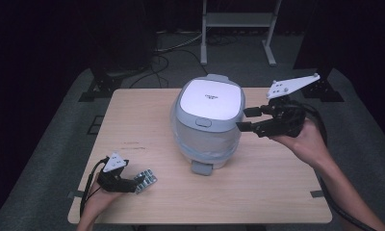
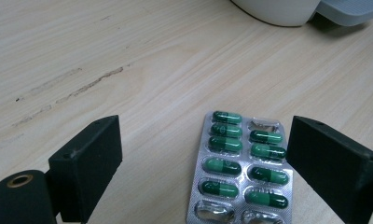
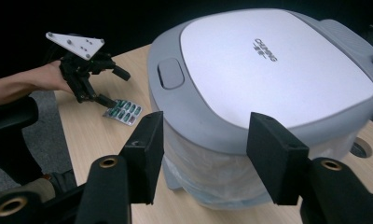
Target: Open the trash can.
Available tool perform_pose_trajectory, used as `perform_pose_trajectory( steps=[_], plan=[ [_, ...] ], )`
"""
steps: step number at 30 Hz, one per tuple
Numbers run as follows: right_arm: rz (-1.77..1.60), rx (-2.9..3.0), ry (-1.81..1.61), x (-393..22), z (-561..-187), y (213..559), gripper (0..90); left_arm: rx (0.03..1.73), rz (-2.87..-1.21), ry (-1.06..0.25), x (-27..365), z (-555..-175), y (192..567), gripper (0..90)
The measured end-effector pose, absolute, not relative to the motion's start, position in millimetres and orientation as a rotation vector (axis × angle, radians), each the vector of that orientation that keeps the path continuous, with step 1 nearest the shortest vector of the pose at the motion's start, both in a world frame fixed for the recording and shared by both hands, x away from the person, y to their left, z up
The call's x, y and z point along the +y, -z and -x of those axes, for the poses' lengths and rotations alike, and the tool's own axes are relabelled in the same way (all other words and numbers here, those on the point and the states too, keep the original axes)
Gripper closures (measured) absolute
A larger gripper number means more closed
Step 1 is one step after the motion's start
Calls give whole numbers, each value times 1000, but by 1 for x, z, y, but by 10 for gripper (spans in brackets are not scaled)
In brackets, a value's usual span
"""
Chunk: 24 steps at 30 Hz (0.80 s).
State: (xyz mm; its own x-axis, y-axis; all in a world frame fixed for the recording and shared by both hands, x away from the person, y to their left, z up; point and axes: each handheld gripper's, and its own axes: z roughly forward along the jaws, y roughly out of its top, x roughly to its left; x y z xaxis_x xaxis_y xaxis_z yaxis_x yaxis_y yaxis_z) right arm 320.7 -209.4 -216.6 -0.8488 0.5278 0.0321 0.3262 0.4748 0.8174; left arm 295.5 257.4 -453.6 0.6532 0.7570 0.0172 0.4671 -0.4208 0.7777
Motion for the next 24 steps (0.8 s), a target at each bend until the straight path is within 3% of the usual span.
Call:
perform_pose_trajectory(
  steps=[10, 24],
  plan=[
    [-689, 2520, -1315, -183, -328, 210, 623, 956, -2099, -486, 259, -296, 454, 98],
    [-635, 2576, -1255, -160, -339, 212, 772, 955, -2097, -492, 260, -295, 453, 98]
  ],
)
